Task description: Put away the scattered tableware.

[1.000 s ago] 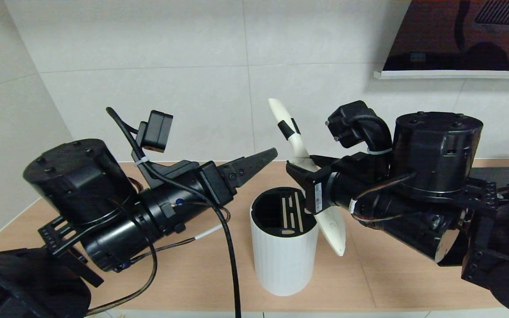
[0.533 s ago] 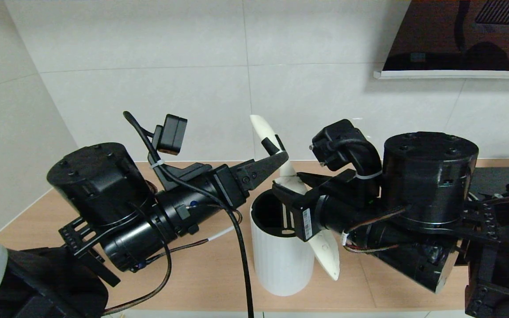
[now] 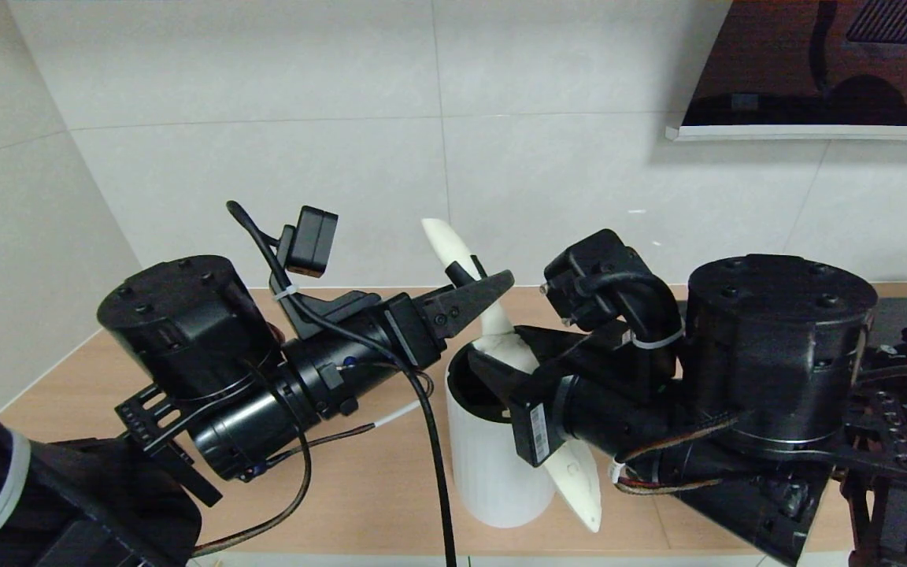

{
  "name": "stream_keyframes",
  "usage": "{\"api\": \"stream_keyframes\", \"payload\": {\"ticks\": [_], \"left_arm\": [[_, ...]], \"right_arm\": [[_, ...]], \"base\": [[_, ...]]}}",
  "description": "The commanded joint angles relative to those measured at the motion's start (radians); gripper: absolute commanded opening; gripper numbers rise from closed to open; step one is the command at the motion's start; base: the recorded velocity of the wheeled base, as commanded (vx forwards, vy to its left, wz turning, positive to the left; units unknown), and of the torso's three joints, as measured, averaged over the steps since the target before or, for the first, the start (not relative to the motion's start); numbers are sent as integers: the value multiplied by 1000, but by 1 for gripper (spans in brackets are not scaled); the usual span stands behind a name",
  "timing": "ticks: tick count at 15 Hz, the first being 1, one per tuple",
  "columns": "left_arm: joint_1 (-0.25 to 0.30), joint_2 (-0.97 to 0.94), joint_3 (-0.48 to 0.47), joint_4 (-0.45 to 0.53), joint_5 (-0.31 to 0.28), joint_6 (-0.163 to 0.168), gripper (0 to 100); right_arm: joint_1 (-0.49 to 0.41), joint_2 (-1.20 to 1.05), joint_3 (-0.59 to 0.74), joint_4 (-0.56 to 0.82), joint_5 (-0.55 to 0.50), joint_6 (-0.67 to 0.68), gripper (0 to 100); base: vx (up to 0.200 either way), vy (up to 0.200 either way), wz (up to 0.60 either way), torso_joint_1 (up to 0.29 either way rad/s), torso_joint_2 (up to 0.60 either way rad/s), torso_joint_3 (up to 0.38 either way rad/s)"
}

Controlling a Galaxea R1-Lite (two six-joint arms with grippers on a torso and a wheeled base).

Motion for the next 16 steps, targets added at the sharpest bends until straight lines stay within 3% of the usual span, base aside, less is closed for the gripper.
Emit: {"api": "stream_keyframes", "payload": {"ticks": [1,7,8,16], "left_arm": [[0,1,3,-11,0,0,100],[-1,-1,6,-13,2,2,100],[-3,-2,6,-13,5,2,0],[-3,-9,15,-19,-5,0,0]], "right_arm": [[27,8,10,-2,1,1,0],[28,8,18,-15,1,1,0],[28,10,20,-22,1,-1,0],[28,11,24,-51,0,-1,0]], "base": [[0,0,0,0,0,0],[0,0,0,0,0,0],[0,0,0,0,0,0],[0,0,0,0,0,0]]}}
